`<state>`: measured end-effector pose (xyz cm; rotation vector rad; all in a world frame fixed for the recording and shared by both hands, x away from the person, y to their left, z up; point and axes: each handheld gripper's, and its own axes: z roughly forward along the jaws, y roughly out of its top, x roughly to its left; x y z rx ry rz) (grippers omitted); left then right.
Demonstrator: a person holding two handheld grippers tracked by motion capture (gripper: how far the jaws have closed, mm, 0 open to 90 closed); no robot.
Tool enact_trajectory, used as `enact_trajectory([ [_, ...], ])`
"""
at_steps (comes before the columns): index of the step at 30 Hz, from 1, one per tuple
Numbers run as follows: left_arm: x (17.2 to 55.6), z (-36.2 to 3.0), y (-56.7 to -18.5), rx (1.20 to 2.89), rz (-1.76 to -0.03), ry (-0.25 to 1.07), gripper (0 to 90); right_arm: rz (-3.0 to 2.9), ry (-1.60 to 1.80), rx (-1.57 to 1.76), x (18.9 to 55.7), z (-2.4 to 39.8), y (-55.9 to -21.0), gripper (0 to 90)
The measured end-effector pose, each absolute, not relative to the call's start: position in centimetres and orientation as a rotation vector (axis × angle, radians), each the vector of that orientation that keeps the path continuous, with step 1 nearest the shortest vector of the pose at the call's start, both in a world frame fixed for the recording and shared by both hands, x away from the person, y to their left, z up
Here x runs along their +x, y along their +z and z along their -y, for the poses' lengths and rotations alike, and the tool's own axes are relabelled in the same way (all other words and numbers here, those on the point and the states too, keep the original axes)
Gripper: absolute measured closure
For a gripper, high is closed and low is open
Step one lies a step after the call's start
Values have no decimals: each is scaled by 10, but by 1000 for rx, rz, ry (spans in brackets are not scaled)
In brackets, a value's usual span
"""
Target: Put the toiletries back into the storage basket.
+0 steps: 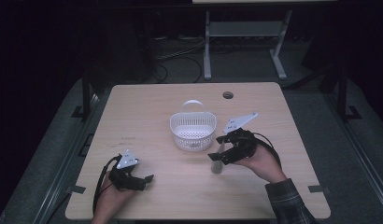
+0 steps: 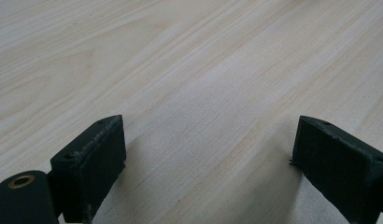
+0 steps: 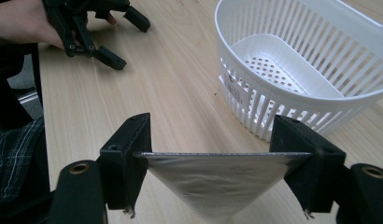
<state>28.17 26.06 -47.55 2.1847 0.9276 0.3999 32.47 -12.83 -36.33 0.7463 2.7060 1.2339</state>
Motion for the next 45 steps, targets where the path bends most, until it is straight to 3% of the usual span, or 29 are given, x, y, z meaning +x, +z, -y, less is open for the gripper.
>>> enact_trajectory([
  [45, 282, -261, -475, 2189, -928, 398, 89, -2591, 1272, 783, 338, 140, -314, 300],
])
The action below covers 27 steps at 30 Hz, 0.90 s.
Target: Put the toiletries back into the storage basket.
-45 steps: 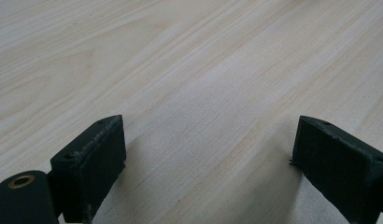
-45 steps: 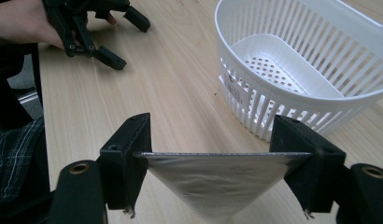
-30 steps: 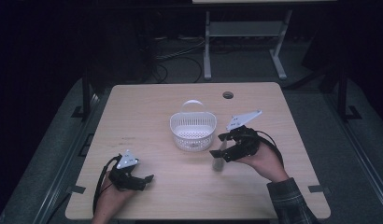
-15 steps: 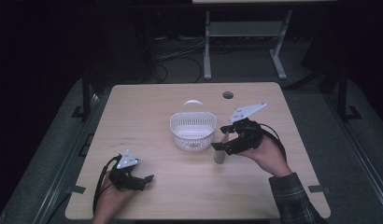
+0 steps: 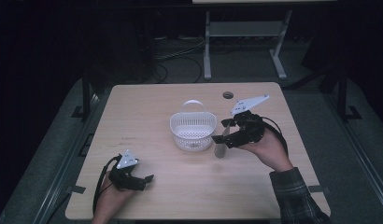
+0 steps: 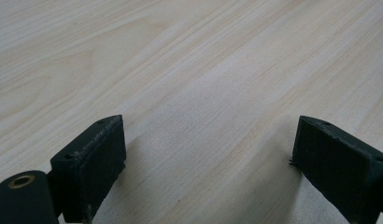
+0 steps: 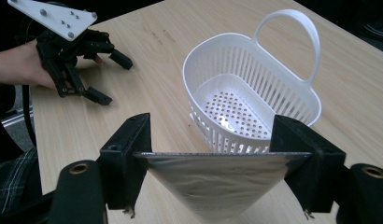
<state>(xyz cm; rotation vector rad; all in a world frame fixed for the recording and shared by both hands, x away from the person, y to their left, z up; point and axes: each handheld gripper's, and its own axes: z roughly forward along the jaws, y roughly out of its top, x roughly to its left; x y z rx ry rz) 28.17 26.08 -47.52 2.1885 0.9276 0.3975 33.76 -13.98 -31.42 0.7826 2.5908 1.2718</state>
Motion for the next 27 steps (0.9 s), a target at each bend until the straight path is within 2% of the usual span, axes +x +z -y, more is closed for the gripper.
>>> enact_trajectory([
  [27, 282, -261, -475, 2186, -928, 400, 88, -2550, 1278, 789, 347, 138, -288, 300],
])
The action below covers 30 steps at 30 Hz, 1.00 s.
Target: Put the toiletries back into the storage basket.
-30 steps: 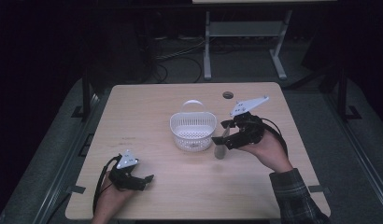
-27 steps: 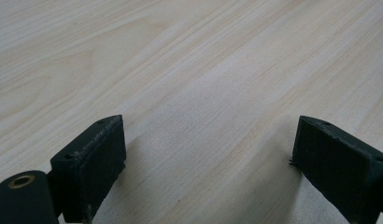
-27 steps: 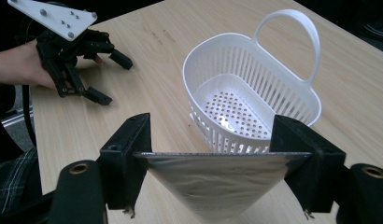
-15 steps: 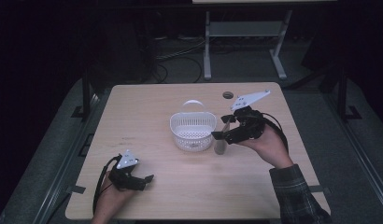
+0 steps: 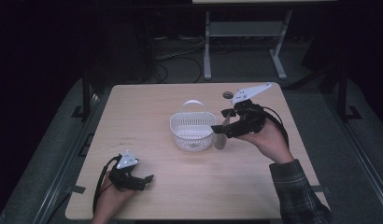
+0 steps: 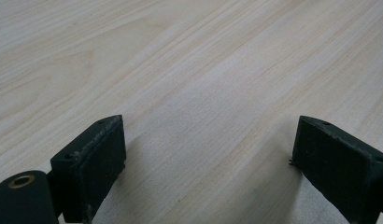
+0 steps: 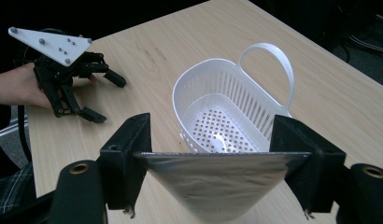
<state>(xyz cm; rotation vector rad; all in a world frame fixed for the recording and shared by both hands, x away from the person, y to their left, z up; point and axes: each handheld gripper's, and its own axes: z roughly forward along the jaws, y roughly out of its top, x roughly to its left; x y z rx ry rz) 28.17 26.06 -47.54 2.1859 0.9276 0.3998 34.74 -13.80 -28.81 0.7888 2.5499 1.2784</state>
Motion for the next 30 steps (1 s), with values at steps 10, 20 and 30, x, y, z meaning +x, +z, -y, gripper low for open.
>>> enact_trajectory([
  [10, 282, -261, -475, 2188, -927, 398, 88, -2526, 1293, 770, 353, 135, -272, 300],
  [20, 282, -261, -475, 2188, -927, 398, 88, -2510, 1296, 765, 361, 129, -261, 299],
  [30, 282, -261, -475, 2188, -927, 398, 88, -2492, 1310, 763, 369, 121, -253, 299],
])
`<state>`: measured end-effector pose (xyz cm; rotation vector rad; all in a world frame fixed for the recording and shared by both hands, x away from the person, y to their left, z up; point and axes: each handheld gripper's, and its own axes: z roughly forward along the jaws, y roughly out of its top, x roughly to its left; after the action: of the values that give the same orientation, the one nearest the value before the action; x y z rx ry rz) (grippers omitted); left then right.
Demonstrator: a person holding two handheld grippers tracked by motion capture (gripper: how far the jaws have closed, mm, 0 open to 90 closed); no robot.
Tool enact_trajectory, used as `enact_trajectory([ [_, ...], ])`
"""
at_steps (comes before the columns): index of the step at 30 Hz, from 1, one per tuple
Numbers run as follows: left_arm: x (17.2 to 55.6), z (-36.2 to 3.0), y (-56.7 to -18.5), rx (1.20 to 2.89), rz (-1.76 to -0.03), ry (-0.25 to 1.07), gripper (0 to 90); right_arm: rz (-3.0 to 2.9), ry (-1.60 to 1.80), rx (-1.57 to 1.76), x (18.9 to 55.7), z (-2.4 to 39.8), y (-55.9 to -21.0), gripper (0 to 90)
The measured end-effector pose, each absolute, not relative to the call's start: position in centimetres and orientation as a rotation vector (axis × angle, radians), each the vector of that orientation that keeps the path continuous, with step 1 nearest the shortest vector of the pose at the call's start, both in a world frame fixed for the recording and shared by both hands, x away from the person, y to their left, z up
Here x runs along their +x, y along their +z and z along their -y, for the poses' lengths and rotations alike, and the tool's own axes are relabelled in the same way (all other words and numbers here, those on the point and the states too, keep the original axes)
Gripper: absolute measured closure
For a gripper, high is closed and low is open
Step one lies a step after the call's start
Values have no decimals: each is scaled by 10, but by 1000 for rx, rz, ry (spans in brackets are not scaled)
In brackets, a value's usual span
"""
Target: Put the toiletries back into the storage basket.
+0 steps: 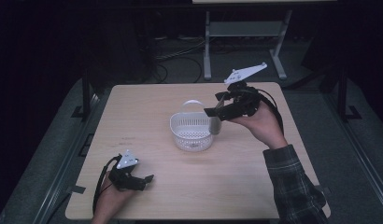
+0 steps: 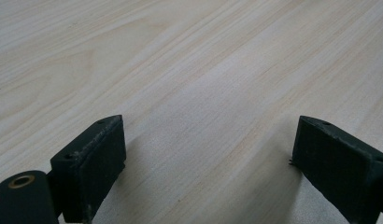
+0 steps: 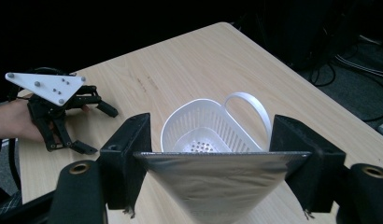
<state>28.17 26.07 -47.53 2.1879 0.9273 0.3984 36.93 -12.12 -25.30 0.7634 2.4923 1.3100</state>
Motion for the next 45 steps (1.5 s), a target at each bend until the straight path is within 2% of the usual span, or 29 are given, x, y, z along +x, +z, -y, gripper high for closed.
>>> enact_trajectory([
  [18, 282, -261, -475, 2188, -927, 398, 88, -2486, 1314, 786, 388, 103, -258, 299],
  [45, 282, -261, -476, 2185, -926, 400, 88, -2495, 1281, 829, 398, 94, -283, 299],
])
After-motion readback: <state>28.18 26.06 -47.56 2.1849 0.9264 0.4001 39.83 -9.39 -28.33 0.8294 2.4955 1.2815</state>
